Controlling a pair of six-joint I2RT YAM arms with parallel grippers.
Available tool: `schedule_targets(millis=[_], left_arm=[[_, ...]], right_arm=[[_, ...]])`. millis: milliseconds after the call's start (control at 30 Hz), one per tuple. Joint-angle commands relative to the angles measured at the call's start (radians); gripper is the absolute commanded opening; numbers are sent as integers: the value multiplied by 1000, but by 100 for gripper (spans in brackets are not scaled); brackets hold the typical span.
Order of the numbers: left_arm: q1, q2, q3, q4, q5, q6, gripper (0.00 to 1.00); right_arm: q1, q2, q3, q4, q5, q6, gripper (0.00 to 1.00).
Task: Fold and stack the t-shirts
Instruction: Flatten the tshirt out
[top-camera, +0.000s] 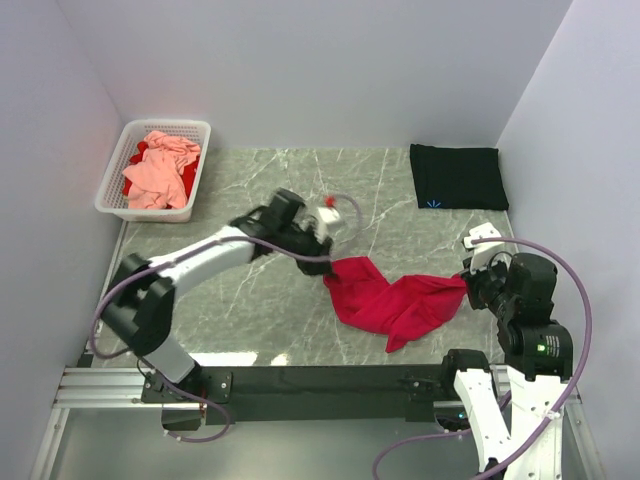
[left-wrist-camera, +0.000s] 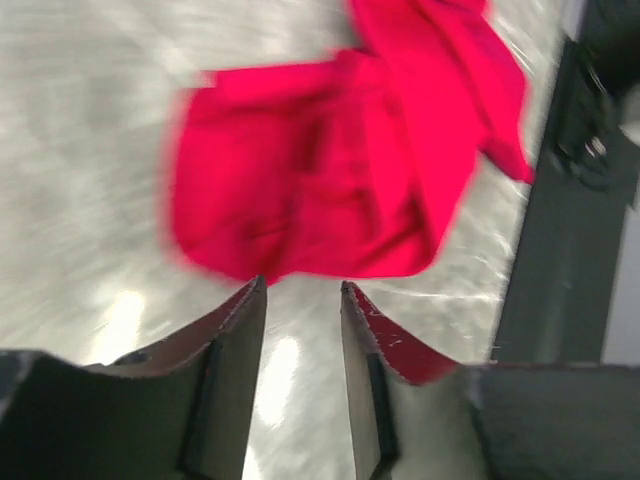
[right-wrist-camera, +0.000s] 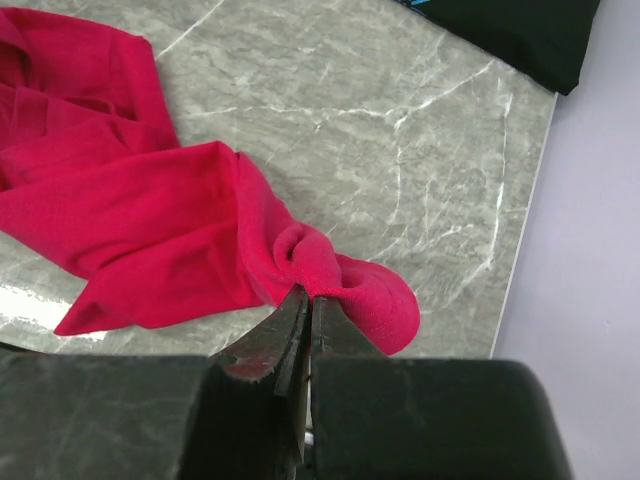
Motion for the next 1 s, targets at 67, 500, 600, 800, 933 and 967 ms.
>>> schedule_targets(millis=[67, 500, 600, 800, 933, 967], left_arm=[[-131, 170, 73, 54, -16, -7, 49], [-198, 383, 204, 150, 45, 48, 55], [-204, 406, 219, 150, 68, 62, 56], [-224, 470, 245, 162, 82, 70, 52], [-224, 484, 275, 115, 102, 85, 20], [-221, 474, 270, 111, 109, 91, 14]], right_arm=[[2, -1, 12, 30, 3, 12, 0], [2, -10, 5, -9, 14, 9, 0], [2, -10, 2, -12, 17, 7, 0], [2, -7, 2, -7, 23, 7, 0], [2, -10, 5, -12, 34, 0, 0], [2, -11, 2, -10, 37, 0, 0]])
